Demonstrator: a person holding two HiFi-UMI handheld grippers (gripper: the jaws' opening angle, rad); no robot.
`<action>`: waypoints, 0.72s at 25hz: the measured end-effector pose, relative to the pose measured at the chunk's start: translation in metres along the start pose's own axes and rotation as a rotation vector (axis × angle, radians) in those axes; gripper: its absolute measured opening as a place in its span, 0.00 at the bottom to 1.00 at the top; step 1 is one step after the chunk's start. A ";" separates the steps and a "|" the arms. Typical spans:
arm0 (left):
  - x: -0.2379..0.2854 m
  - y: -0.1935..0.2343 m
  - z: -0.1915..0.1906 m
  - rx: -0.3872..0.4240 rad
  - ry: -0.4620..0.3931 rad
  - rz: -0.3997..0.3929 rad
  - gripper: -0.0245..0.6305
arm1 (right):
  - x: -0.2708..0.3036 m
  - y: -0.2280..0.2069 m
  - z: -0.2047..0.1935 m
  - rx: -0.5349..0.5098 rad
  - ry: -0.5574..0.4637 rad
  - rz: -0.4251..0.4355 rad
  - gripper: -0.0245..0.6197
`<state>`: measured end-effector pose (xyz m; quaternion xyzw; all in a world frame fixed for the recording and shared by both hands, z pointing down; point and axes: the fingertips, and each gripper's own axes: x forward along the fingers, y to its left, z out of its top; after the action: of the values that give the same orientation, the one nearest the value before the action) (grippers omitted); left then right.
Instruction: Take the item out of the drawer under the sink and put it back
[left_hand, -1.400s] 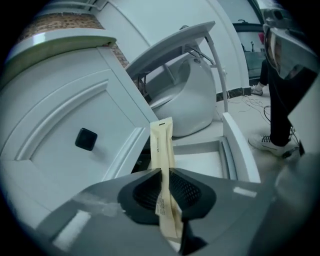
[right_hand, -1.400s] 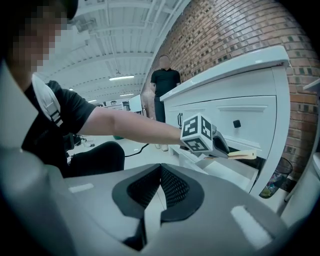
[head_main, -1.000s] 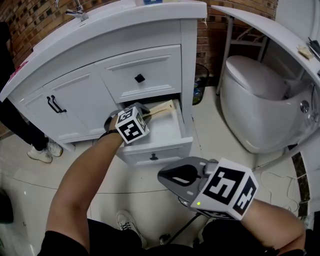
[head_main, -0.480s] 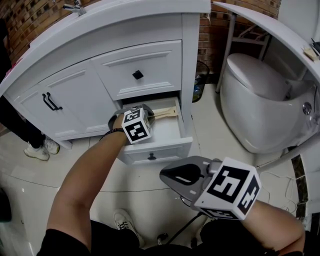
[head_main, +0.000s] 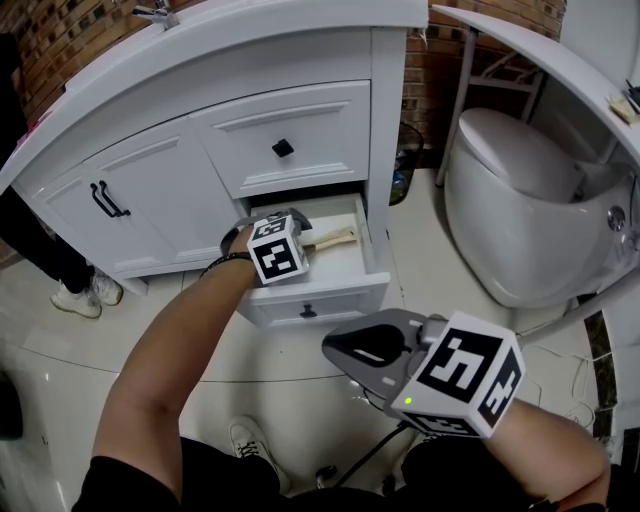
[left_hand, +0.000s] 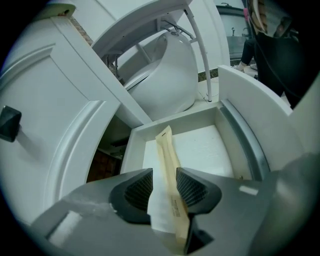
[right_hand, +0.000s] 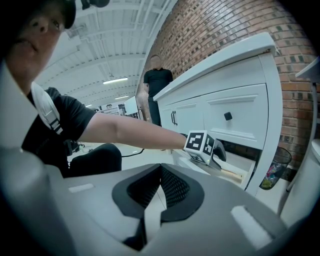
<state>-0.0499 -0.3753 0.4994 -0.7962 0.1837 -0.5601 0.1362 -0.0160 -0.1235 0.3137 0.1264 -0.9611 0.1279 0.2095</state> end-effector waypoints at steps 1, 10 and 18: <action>0.000 -0.002 -0.001 -0.002 -0.003 -0.012 0.28 | 0.000 0.000 0.000 -0.001 -0.002 0.000 0.05; -0.013 -0.006 0.006 -0.021 -0.035 -0.054 0.30 | -0.004 -0.001 0.001 -0.003 -0.006 -0.011 0.05; -0.040 0.007 0.010 -0.020 -0.061 0.043 0.06 | -0.007 -0.004 0.004 -0.011 -0.019 -0.044 0.05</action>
<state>-0.0533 -0.3634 0.4589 -0.8100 0.2020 -0.5309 0.1459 -0.0101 -0.1269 0.3079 0.1473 -0.9608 0.1167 0.2039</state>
